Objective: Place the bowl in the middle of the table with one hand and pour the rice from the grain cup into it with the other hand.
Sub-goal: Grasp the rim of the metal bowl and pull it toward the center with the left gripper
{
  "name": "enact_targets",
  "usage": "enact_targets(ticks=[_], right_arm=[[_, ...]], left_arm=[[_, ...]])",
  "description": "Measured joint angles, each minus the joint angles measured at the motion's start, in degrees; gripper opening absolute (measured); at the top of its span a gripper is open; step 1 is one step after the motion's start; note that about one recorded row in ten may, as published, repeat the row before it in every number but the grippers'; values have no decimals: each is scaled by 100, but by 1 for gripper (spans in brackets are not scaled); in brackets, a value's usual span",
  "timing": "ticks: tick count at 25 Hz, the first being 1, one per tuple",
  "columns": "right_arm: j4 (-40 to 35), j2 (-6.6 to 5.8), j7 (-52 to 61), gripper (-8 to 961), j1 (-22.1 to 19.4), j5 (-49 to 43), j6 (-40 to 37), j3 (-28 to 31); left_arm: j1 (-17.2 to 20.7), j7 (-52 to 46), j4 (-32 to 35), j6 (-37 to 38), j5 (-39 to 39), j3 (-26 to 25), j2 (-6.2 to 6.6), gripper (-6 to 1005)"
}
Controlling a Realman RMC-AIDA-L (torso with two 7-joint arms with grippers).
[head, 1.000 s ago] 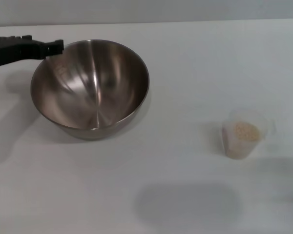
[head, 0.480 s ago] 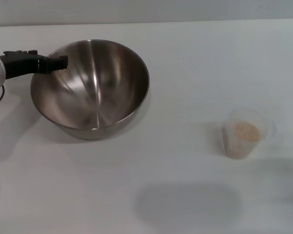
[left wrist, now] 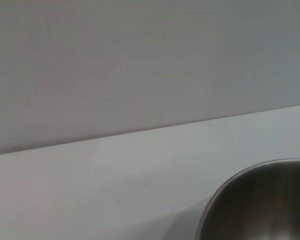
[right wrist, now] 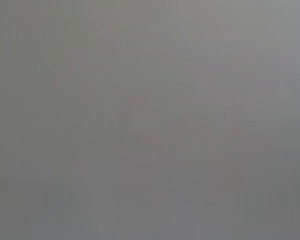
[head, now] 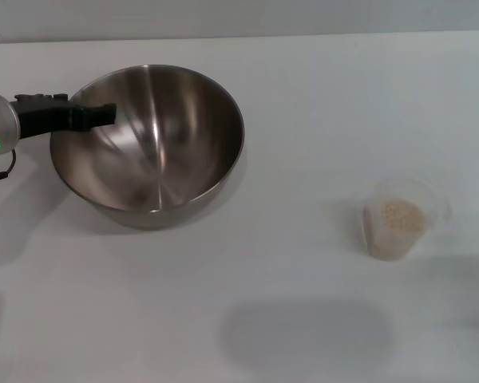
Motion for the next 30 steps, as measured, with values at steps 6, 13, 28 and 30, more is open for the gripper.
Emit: enact_targets(ticks=[6,13,28,30], right_arm=[[0,0,0,826,28,6,7,0],[0,-2,0,825,40,23,10,0],[0,0,0,825,40,2,-3,0],[0,0,0,826,40,2,-9,0]], left_arm=[[-18,2,3,-58,-30,32,0,804],[-16,-12,-14,-89,-39,40,4,765],[-73,28,-63,-231,5,31,25,442],[-75,32,-66,-249,6,32,23,283]])
